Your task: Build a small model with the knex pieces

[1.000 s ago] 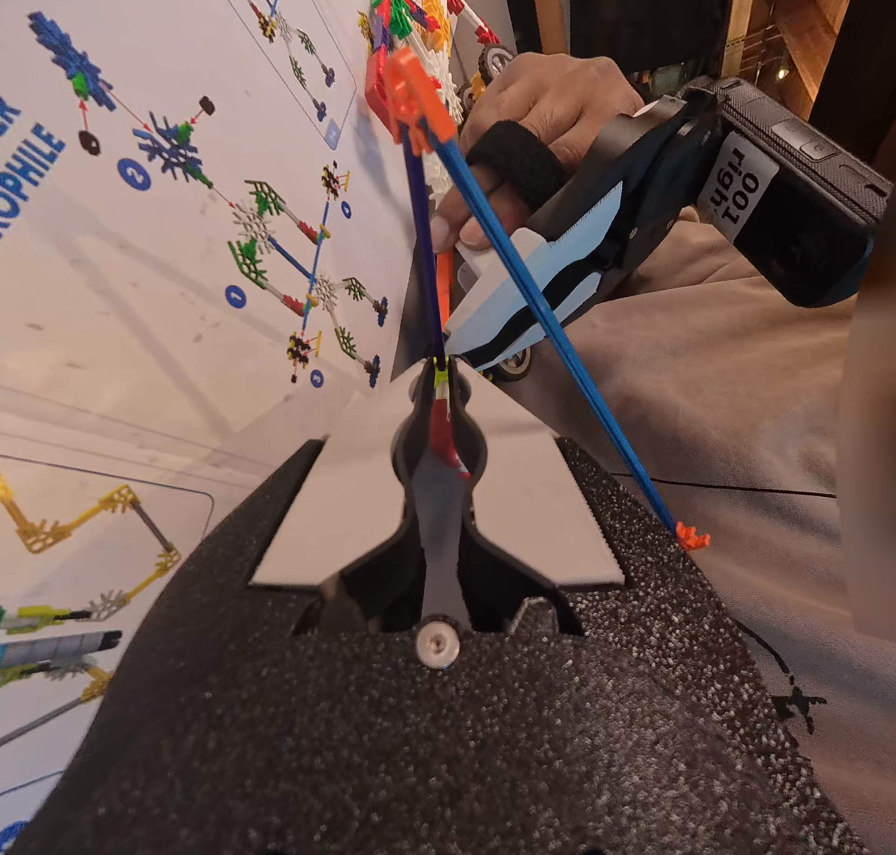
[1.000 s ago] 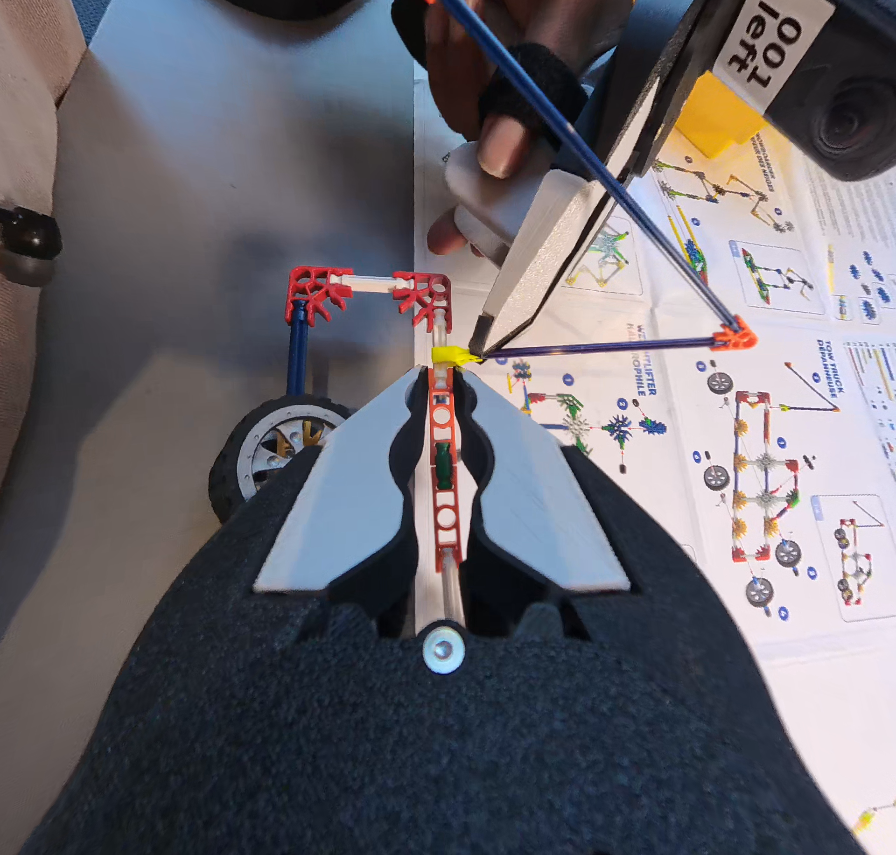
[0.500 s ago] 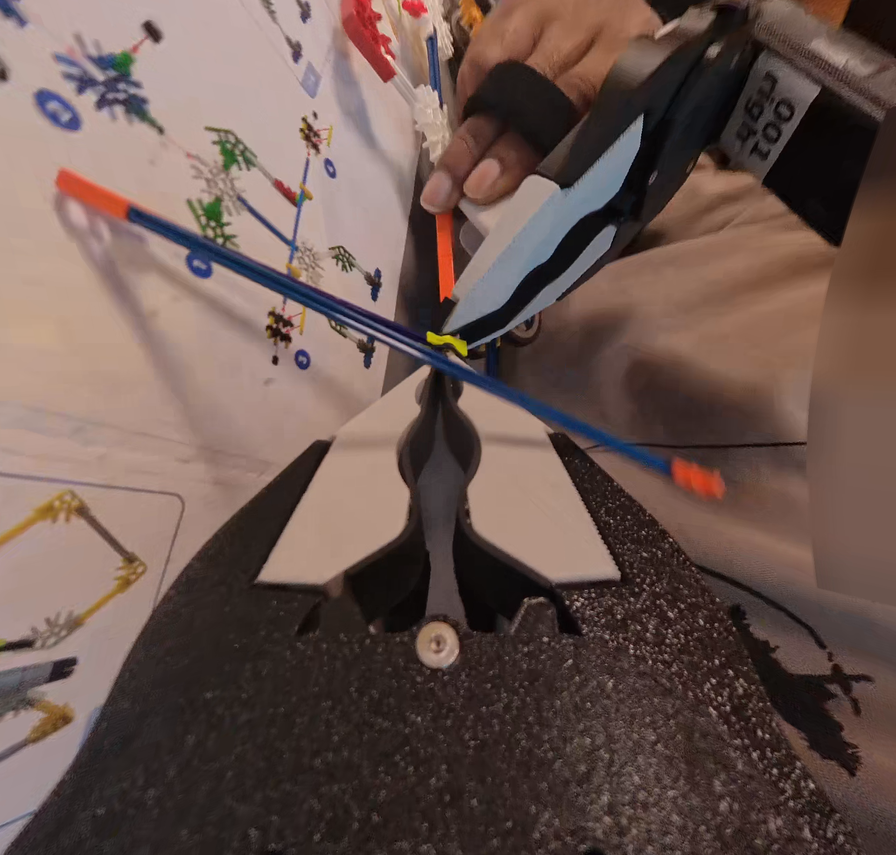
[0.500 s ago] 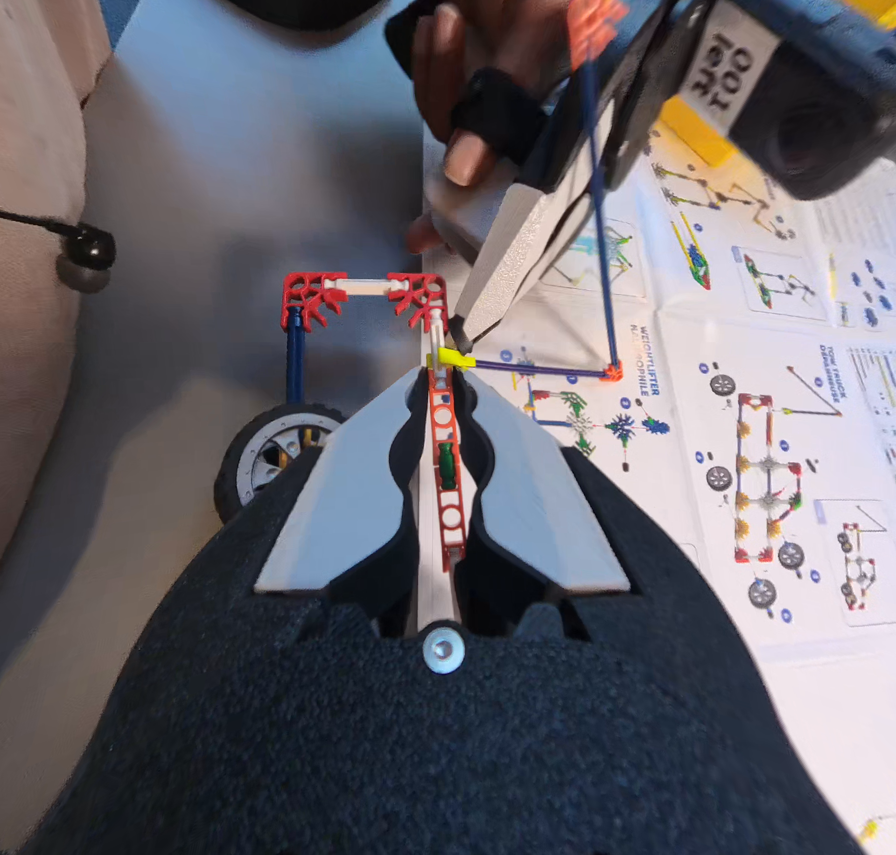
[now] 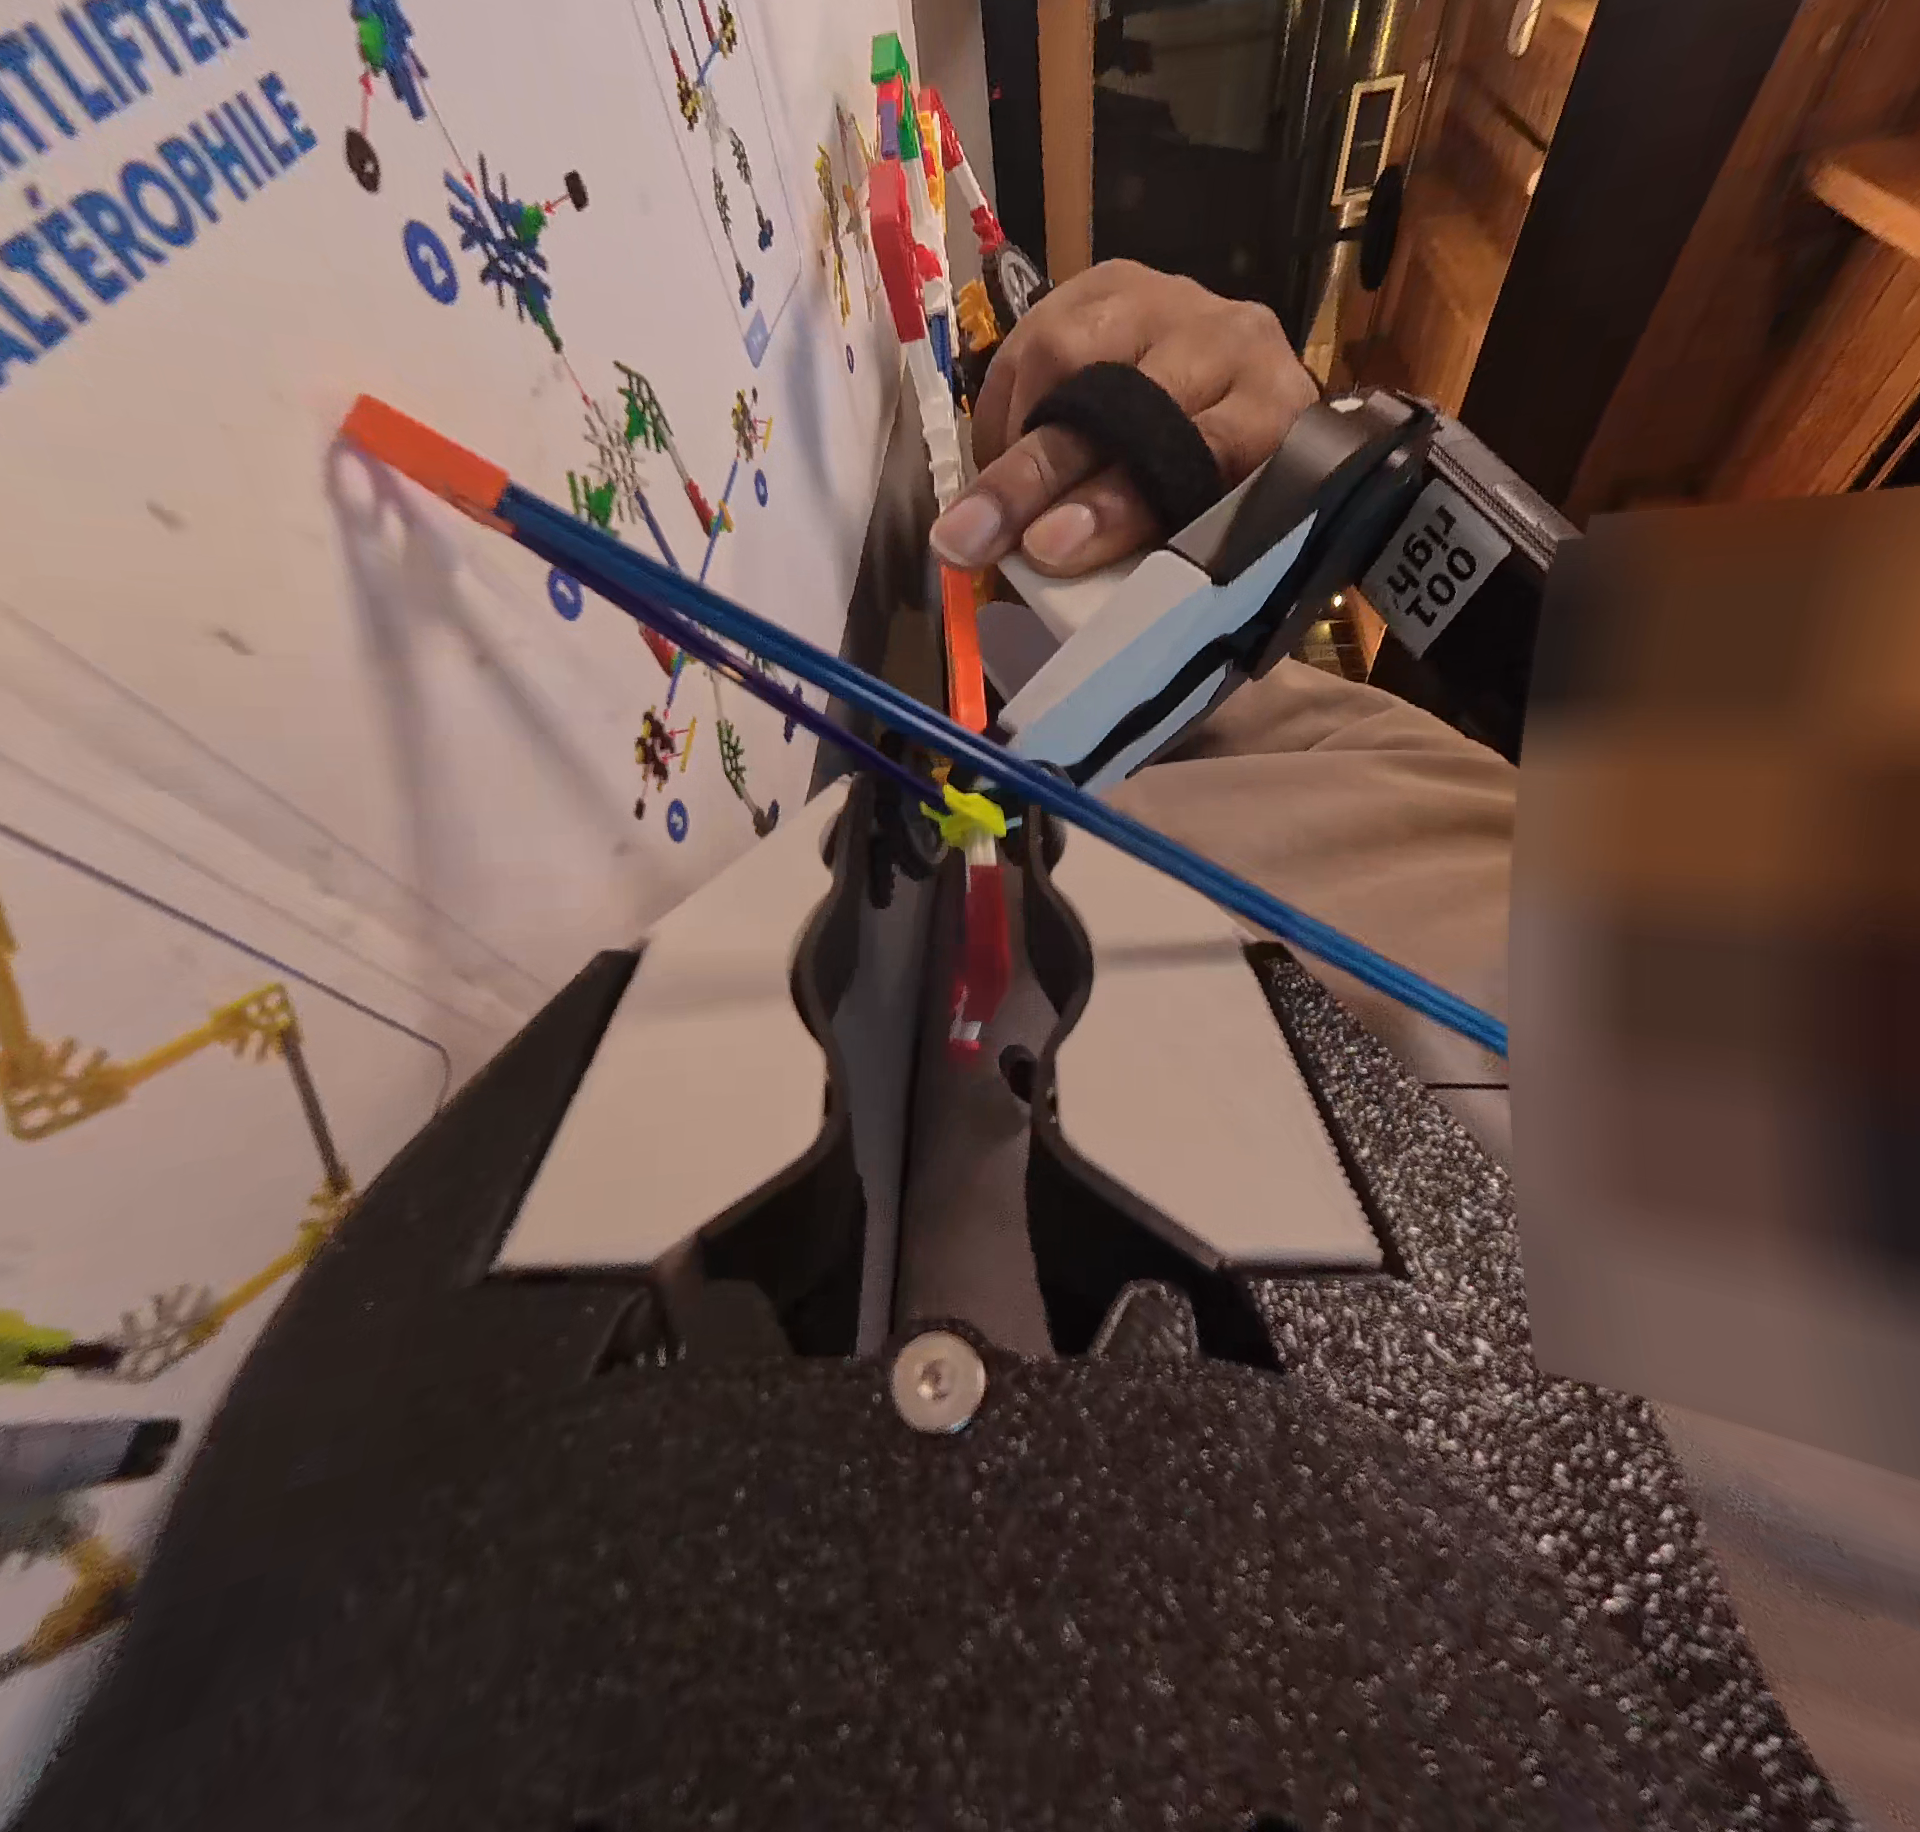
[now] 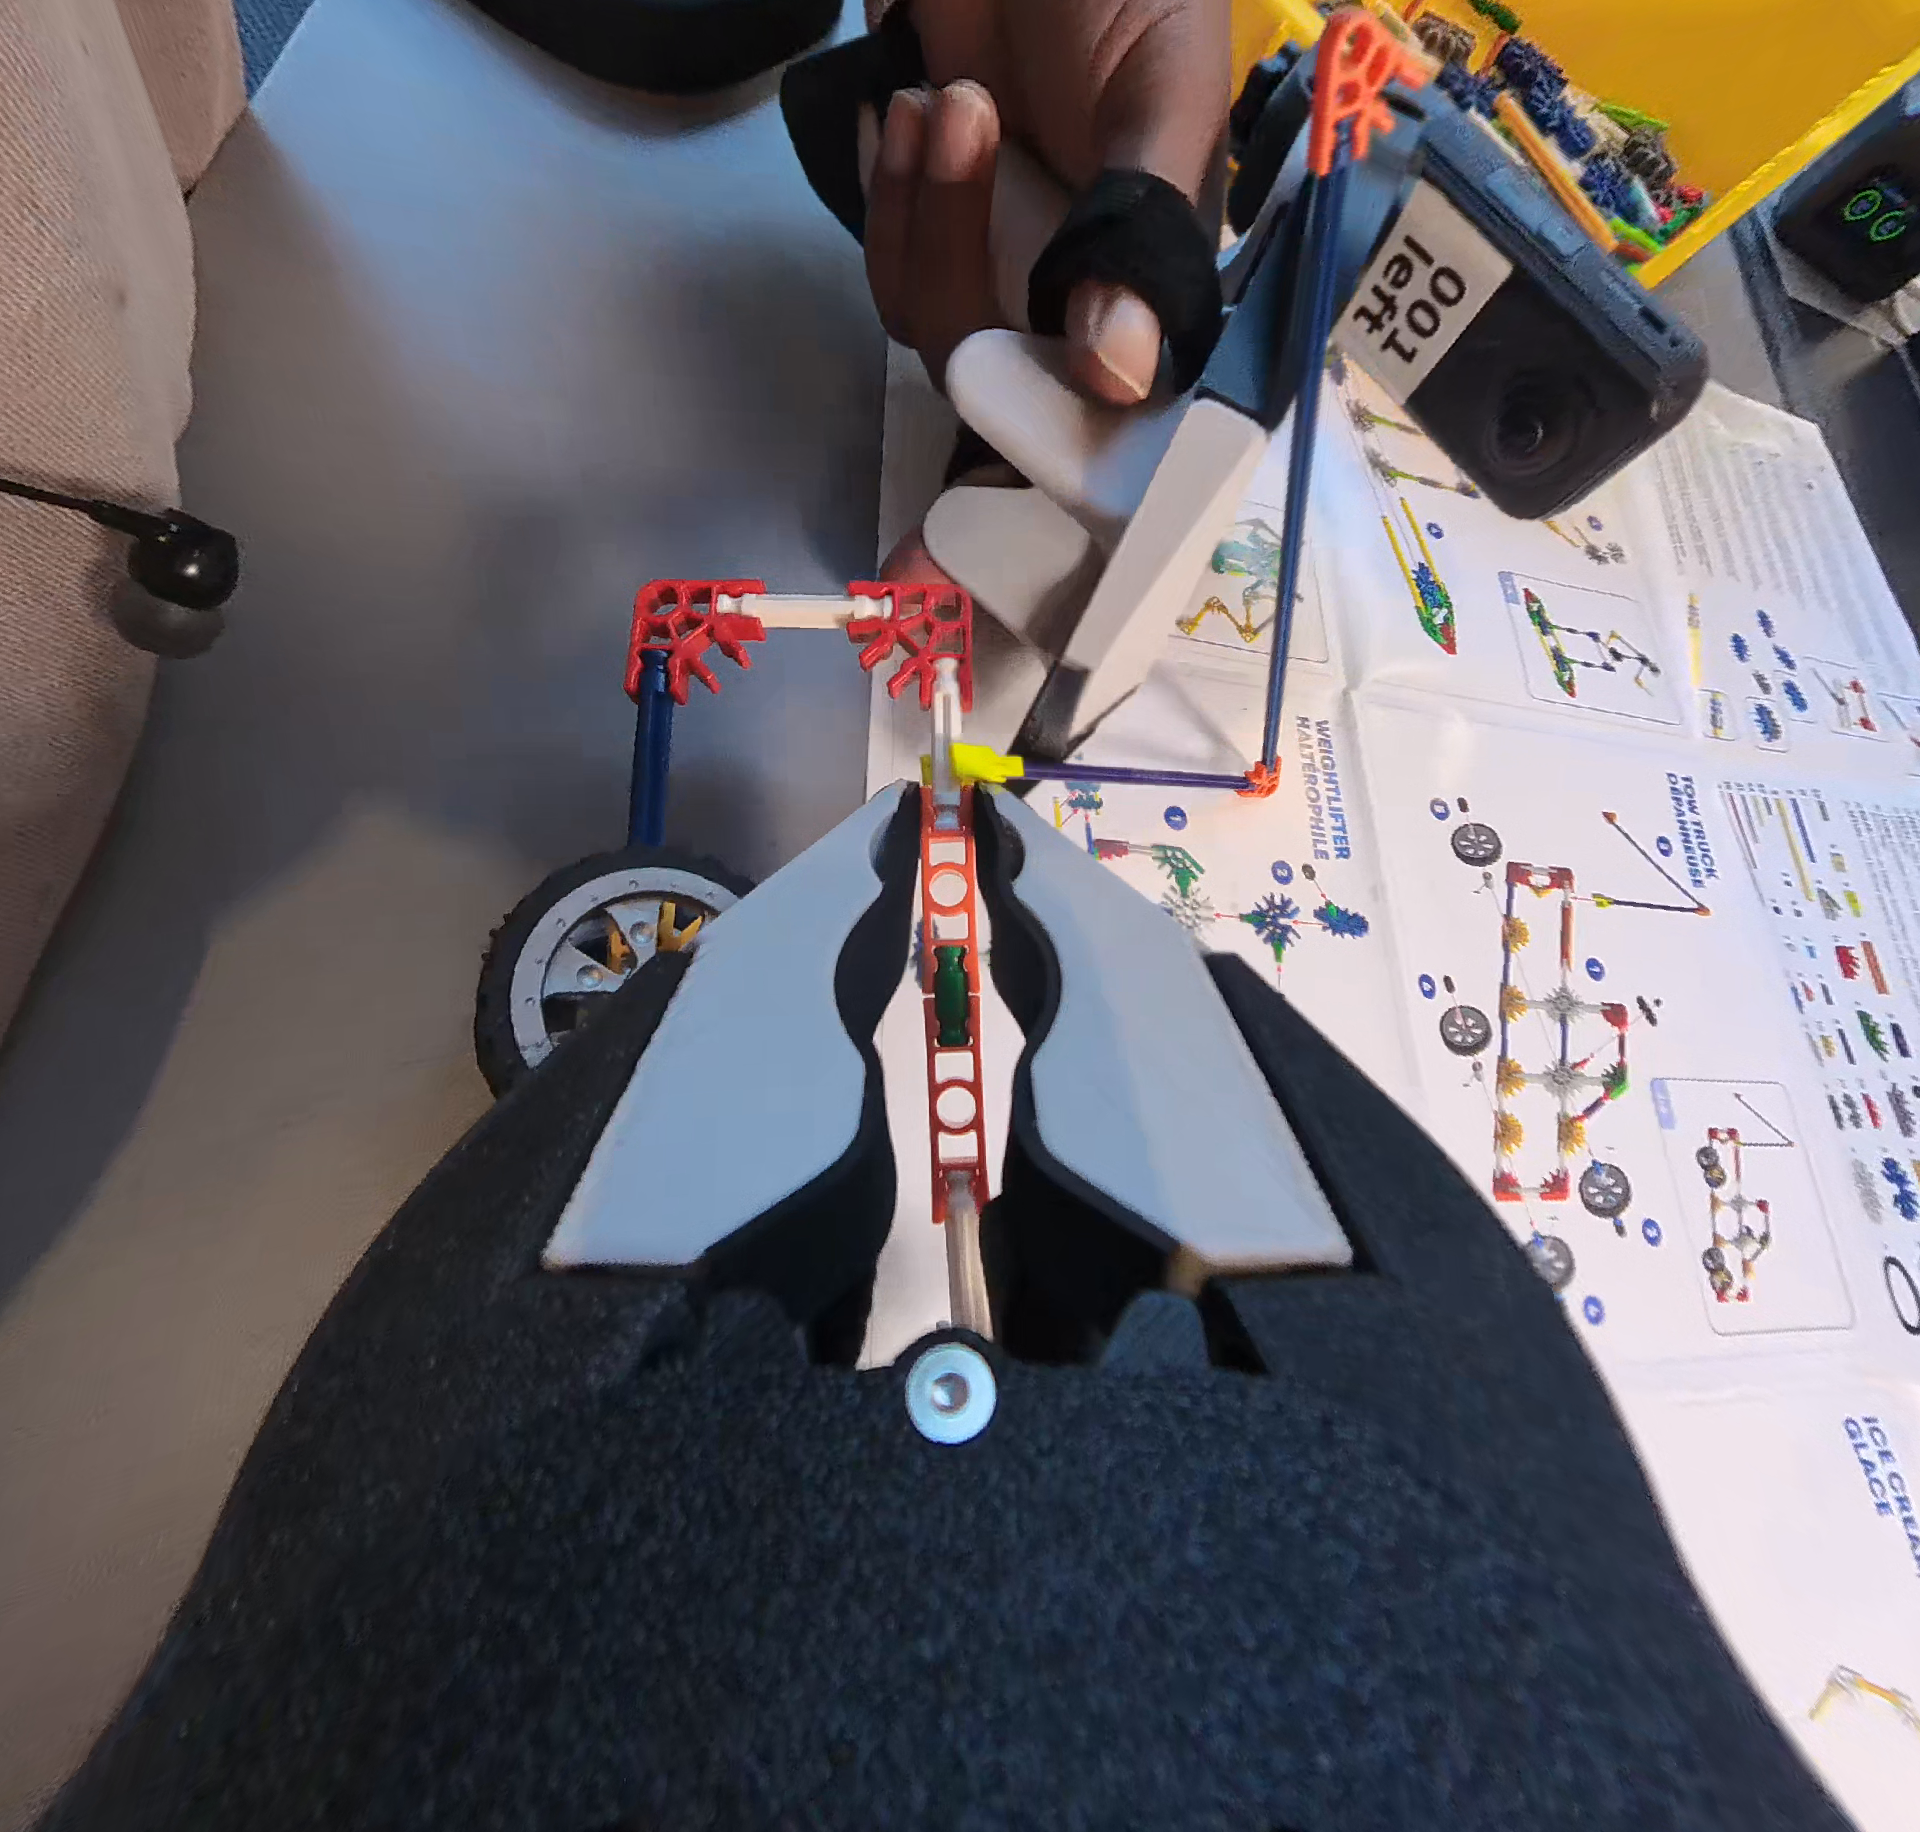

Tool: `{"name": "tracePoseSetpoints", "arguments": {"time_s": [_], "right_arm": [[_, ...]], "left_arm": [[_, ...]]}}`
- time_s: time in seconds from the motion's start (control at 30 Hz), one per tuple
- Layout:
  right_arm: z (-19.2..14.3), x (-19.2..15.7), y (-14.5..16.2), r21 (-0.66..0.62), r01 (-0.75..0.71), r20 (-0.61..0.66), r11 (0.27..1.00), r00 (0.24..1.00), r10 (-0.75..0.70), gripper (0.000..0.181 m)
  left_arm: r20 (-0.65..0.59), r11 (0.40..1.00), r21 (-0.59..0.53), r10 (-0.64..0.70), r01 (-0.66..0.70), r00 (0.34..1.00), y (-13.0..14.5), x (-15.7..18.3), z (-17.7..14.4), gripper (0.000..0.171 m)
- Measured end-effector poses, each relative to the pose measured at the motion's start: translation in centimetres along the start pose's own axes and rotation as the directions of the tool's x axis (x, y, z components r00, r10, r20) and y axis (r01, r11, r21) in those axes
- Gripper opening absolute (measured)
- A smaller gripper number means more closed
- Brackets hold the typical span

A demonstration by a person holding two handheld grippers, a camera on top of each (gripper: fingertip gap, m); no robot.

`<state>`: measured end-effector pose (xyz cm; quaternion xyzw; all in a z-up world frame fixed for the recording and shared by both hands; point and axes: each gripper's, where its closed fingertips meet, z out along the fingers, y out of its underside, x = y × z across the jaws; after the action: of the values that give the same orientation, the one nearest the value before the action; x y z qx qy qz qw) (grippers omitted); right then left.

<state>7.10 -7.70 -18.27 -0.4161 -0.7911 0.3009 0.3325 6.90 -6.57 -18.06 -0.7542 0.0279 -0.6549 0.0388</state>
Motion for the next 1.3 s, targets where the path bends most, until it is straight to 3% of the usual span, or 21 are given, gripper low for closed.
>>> {"name": "tracePoseSetpoints", "arguments": {"time_s": [0.13,0.27,0.8,1.3], "right_arm": [[0.5,-0.5,0.6,-0.039,-0.016,0.044,0.999,0.999,0.018,0.008],[1.1,-1.2,1.0,-0.064,-0.059,0.090,0.996,0.994,0.064,0.007],[1.4,-0.3,0.8,-0.019,-0.113,0.028,0.993,0.993,0.114,0.006],[1.0,-0.2,0.5,0.027,-0.156,0.057,0.987,0.986,0.155,0.006]], "left_arm": [[0.007,1.000,0.010,0.025,-0.025,1.000,0.0,-0.3,0.6,0.003],[0.079,0.993,-0.052,0.110,-0.106,0.991,0.9,-0.8,0.8,0.004],[0.032,0.998,-0.009,0.058,-0.058,0.998,0.6,-1.2,0.3,0.005],[0.110,0.970,-0.015,0.242,-0.242,0.964,0.7,-0.5,0.5,0.005]]}}
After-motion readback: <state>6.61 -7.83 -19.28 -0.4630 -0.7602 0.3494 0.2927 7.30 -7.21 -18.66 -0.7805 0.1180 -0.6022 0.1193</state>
